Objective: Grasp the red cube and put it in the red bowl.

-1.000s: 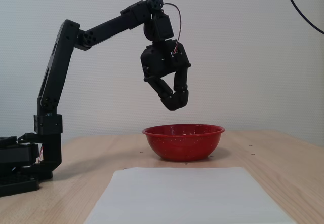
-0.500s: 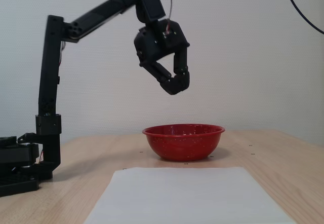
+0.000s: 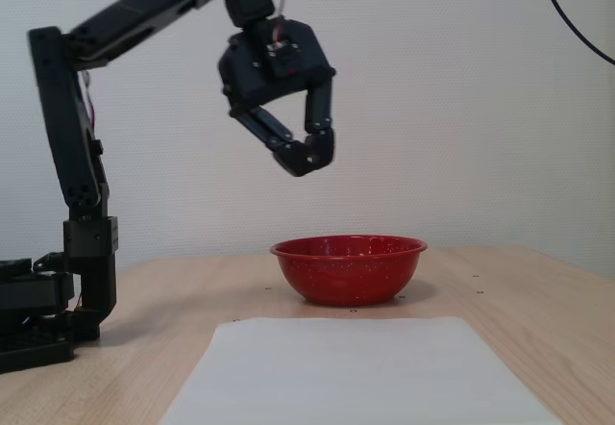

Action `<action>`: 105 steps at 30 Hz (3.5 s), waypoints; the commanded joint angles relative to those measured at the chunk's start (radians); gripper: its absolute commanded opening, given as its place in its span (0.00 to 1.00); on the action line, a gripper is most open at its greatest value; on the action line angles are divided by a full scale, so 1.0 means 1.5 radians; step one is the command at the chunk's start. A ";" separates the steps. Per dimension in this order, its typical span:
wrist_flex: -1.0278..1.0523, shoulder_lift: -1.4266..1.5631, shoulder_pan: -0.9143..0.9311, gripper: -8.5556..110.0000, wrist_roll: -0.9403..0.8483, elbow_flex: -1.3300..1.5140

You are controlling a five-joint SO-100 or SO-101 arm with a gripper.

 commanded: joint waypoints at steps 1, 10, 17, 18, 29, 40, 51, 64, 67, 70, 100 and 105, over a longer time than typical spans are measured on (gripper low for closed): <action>-0.027 0.092 -0.018 0.07 0.015 0.005; -0.112 0.215 -0.072 0.07 0.034 0.170; -0.182 0.333 -0.097 0.07 0.045 0.327; -0.195 0.353 -0.100 0.07 0.046 0.352; -0.336 0.558 -0.131 0.07 0.061 0.628; -0.544 0.728 -0.146 0.07 0.053 0.889; -0.716 0.873 -0.135 0.07 0.007 1.109; -0.863 0.936 -0.105 0.07 -0.058 1.281; -0.816 0.936 -0.101 0.07 -0.079 1.281; -0.783 0.936 -0.100 0.07 -0.097 1.281; -0.565 0.936 -0.100 0.07 -0.055 1.282; -0.563 0.936 -0.100 0.07 -0.051 1.282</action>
